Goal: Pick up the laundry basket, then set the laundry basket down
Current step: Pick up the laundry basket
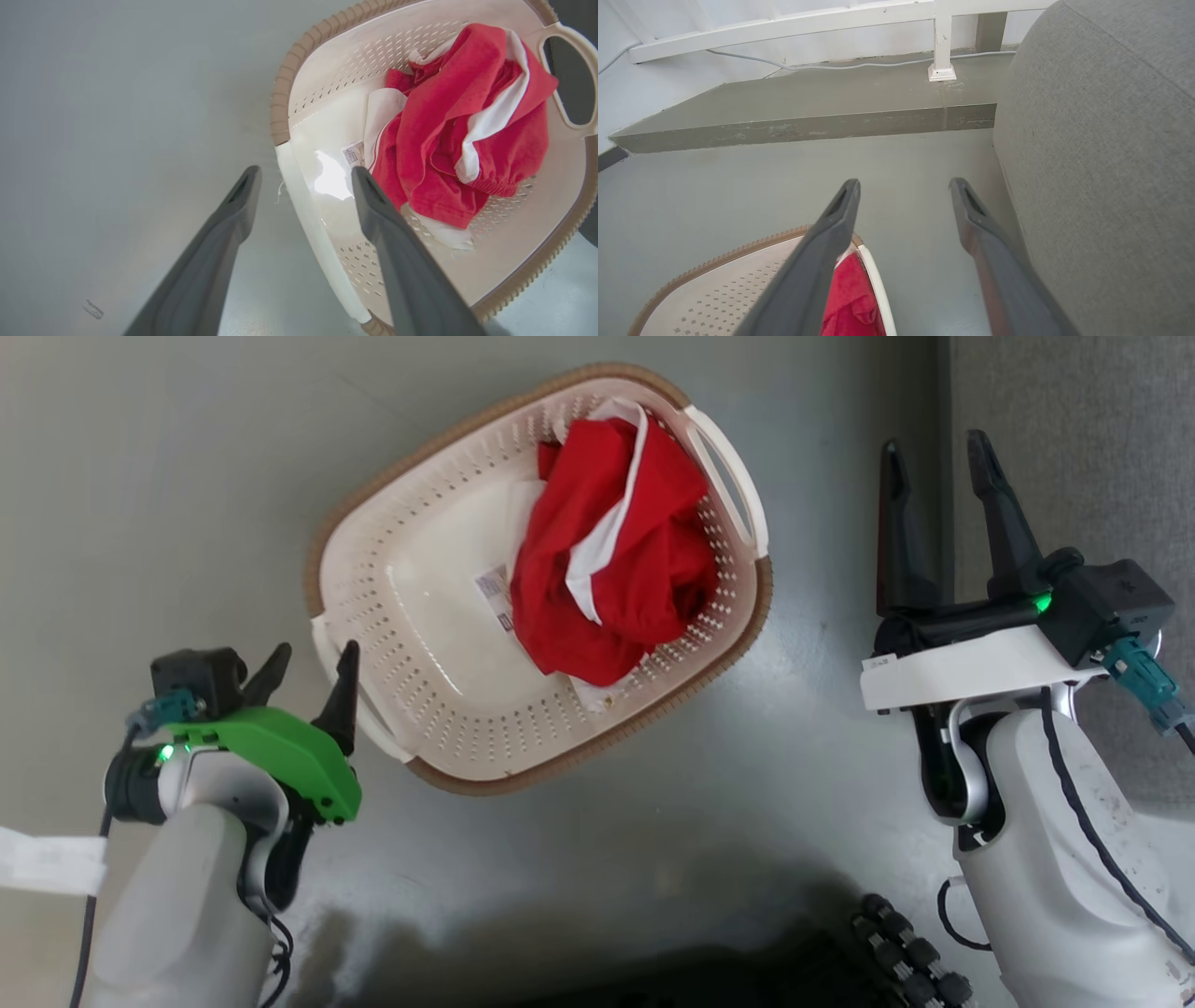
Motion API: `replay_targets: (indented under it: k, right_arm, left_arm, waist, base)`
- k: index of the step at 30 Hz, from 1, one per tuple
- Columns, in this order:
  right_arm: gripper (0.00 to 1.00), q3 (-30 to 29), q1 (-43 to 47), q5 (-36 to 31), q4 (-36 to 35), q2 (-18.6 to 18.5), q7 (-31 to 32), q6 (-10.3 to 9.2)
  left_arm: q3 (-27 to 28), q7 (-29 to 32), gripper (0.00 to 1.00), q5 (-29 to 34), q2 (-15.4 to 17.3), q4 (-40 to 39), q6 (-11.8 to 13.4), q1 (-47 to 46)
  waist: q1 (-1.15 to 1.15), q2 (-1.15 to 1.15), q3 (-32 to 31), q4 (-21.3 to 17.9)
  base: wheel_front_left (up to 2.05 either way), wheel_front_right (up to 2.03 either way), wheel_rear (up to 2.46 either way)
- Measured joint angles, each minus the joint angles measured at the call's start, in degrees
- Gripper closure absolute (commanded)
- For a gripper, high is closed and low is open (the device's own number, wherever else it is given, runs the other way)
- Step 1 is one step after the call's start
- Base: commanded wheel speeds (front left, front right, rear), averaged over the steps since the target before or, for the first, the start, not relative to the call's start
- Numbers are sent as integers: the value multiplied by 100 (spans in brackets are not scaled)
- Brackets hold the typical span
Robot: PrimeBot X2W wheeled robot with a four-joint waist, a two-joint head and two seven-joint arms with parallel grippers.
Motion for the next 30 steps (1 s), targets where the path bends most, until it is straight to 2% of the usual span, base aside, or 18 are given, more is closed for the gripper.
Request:
replay_targets:
  k: [10, 20, 23, 28, 30]
  right_arm:
    - [0, 105, -174, 1, 12, 112, 0, 1]
    - [0, 113, -231, 42, 79, 134, 0, 1]
    - [0, 113, -253, 48, 92, 137, 0, 1]
    - [0, 111, -283, 56, 121, 147, 0, 1]
    - [0, 113, -299, 57, 138, 155, 0, 1]
  left_arm:
    - [82, 180, 0, -250, 12, 760, -202, -546]
    - [92, 476, 0, -405, -2, 1417, -303, -929]
    - [98, 560, 100, -435, -8, 1584, -311, -993]
    - [124, 612, 100, -490, -29, 1784, -316, -1168]
    - [91, 621, 100, -493, -12, 1844, -396, -1228]
  waist:
    - [0, 0, 407, -305]
    - [-1, 0, 547, -458]
    - [0, 0, 558, -480]
    - [-1, 0, 564, -495]
    - [-1, 0, 563, -495]
  base:
    - [0, 0, 0]
    - [0, 0, 0]
    - [0, 0, 0]
    - [0, 0, 0]
    - [0, 0, 0]
